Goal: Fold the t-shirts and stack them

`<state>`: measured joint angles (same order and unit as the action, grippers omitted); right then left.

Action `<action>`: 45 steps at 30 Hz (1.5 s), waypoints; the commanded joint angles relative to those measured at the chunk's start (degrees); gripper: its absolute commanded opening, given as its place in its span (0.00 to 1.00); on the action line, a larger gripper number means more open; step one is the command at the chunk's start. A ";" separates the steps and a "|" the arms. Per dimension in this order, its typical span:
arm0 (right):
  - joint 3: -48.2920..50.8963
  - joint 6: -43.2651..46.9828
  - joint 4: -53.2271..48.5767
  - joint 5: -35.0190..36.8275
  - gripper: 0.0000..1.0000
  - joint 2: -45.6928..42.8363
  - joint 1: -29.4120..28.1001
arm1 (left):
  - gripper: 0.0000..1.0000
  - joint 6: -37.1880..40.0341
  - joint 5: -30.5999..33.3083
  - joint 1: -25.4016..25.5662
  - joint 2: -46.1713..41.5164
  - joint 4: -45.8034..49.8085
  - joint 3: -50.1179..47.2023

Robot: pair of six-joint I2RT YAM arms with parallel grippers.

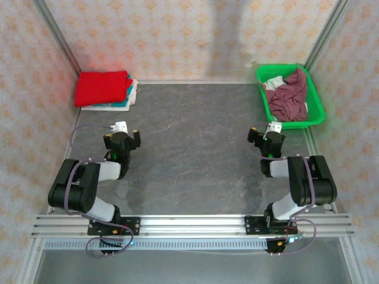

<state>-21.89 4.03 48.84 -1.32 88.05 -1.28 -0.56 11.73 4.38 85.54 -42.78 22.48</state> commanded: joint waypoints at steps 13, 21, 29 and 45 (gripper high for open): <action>-1.36 -0.68 -0.06 -0.35 0.99 0.68 0.27 | 1.00 0.29 -0.47 -0.52 0.22 -0.39 1.73; -1.08 -1.31 0.36 -1.51 0.99 0.37 1.23 | 1.00 0.30 -0.65 -0.60 0.16 -0.36 1.61; -16.97 -4.52 -34.41 4.15 0.99 -15.99 -3.83 | 1.00 -0.14 7.62 4.93 -15.50 21.94 9.90; -94.22 -18.22 -94.49 2.66 0.89 29.34 12.65 | 0.87 1.20 -21.48 32.31 13.68 60.26 72.59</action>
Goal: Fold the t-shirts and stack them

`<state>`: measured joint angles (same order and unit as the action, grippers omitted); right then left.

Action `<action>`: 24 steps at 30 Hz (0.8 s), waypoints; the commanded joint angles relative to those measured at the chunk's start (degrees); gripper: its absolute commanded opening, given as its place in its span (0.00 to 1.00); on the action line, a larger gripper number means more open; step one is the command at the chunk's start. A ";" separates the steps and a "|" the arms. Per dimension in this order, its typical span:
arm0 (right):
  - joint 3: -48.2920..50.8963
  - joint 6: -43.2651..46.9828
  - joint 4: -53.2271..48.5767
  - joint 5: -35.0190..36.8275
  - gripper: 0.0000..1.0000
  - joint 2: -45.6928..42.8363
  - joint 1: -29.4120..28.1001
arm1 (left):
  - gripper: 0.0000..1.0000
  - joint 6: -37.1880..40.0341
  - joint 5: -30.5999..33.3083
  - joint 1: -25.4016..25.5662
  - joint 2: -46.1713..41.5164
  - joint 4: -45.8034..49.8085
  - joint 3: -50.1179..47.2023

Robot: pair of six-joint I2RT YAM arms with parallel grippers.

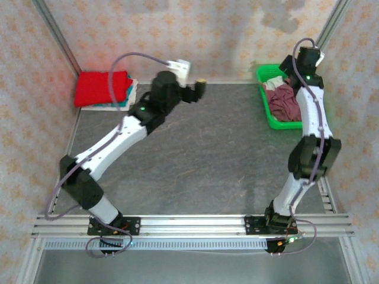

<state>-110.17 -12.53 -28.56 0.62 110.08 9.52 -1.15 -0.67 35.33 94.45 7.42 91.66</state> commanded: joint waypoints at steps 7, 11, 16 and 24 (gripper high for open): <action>-21.53 -1.27 -25.94 -2.66 0.85 24.97 4.03 | 0.86 -1.20 -11.73 5.28 14.48 10.17 7.66; -29.11 -1.17 -30.14 -7.20 0.68 31.54 3.97 | 0.85 -2.01 -10.87 5.45 16.82 10.03 7.40; -30.80 -1.90 -29.89 -7.55 0.26 29.82 4.01 | 0.83 -1.28 -10.58 5.45 13.96 9.19 6.21; -28.45 -2.98 -27.25 -8.93 0.00 15.89 3.12 | 0.83 -2.24 -8.56 4.10 0.60 1.61 -2.09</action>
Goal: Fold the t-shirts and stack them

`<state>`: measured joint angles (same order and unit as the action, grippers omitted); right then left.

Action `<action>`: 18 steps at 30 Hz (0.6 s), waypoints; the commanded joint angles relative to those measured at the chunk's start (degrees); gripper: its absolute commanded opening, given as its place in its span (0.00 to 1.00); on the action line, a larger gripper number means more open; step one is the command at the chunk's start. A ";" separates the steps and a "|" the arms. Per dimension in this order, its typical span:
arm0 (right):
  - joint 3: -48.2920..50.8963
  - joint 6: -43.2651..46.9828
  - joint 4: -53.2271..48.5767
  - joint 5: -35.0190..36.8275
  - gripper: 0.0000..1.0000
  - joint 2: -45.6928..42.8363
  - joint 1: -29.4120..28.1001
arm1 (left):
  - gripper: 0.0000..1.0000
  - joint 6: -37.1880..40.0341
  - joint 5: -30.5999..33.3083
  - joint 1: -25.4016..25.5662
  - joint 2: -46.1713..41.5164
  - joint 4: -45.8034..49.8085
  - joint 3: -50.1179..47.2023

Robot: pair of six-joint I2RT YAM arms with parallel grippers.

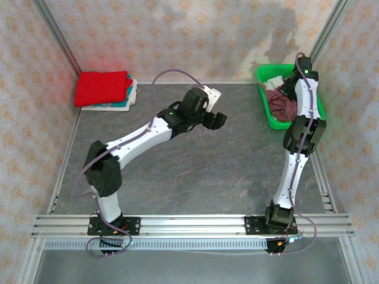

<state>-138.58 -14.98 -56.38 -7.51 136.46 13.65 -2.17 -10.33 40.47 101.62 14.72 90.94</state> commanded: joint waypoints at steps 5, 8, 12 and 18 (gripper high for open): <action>2.27 -0.99 3.32 -1.29 0.00 -19.38 -2.90 | 0.82 -2.22 1.33 -2.30 -11.56 -4.50 -2.01; 2.44 -1.36 3.12 -2.35 0.00 -21.91 -3.52 | 0.81 -2.57 1.00 -2.60 -13.29 -4.35 -2.75; -4.41 1.40 1.97 -4.02 0.00 -23.62 -6.94 | 0.81 -3.54 1.38 -3.91 -17.14 -5.62 -4.87; -21.02 2.72 0.74 -3.87 0.00 -25.19 -12.04 | 0.80 -4.33 2.65 -5.18 -22.27 -4.75 -5.77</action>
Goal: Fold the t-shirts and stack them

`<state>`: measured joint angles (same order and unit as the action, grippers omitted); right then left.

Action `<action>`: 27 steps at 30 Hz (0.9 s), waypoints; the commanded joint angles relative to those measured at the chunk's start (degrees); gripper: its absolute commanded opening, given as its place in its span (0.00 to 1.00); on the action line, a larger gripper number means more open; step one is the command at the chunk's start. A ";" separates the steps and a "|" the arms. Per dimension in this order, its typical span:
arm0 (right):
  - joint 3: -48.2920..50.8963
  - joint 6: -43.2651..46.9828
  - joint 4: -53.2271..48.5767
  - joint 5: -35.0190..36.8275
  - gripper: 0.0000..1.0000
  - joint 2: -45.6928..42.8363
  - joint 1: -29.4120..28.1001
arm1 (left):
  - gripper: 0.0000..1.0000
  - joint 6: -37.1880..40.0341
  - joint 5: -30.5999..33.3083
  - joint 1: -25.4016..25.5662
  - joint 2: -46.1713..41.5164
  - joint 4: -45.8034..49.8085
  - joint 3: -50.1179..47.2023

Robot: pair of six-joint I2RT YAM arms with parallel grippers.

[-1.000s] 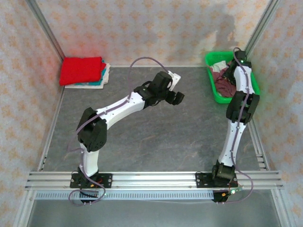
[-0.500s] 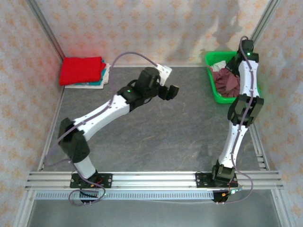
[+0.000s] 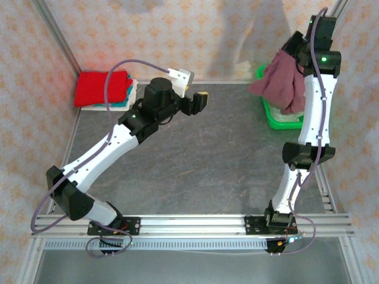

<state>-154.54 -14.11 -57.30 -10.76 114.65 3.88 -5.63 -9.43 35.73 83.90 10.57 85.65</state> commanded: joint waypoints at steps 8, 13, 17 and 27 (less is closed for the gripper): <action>-2.25 7.26 4.33 1.13 0.00 -13.35 -17.19 | 0.80 -0.61 4.94 -0.90 -13.42 -1.51 -6.54; 6.98 7.69 7.33 4.82 0.00 -18.49 -25.79 | 0.81 -0.29 7.18 -2.23 -18.93 -2.53 -13.49; 23.37 2.10 16.04 5.99 0.00 -20.67 -26.74 | 0.78 -1.64 8.43 -5.46 -21.44 -1.18 -19.52; 47.77 -5.19 27.53 6.15 0.49 -9.62 -25.83 | 0.74 -2.18 5.98 -10.77 -21.42 2.39 -37.22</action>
<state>-109.38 -16.84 -32.80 -4.27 105.75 -22.81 -7.68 -2.59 25.08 62.63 10.87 50.22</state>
